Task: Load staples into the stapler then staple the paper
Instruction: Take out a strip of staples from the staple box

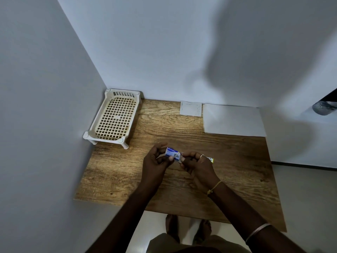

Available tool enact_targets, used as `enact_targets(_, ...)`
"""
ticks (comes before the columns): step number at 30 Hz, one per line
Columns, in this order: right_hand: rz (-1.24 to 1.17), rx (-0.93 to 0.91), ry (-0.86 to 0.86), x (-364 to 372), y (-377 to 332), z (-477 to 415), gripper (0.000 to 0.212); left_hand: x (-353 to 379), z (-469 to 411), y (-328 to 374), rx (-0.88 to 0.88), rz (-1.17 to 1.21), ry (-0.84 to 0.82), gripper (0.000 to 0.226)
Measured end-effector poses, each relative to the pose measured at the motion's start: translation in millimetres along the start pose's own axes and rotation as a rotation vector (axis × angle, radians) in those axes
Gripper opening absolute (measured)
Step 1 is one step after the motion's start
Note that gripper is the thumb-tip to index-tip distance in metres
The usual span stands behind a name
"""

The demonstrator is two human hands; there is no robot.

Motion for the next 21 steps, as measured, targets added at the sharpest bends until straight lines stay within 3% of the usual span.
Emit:
enact_targets(5, -0.119, 0.032, -0.022, 3, 4, -3, 0.014, 13, 3, 12, 0.176, -0.153, -0.036, 0.036)
enact_targets(11, -0.124, 0.025, -0.019, 0, 8, -3, 0.016, 8, 3, 10, 0.211, -0.21, 0.004, 0.032)
enact_targets(17, -0.115, 0.009, -0.02, 3, 8, 1, 0.013, 5, 4, 7, 0.206, -0.137, 0.029, 0.03)
enact_targets(21, 0.089, -0.106, 0.014, 7, 1, 6, 0.013, 0, 3, 2, 0.103, 0.054, 0.08, 0.045)
Point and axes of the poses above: each hand's wrist, its own z-axis away from the middle knuckle, its own x-axis out of the palm, y = z × x, the point moved 5 cm from there along -z, towards the middle knuckle, and after that the axes turned 14 degrees about z, right-handed, at the moved point
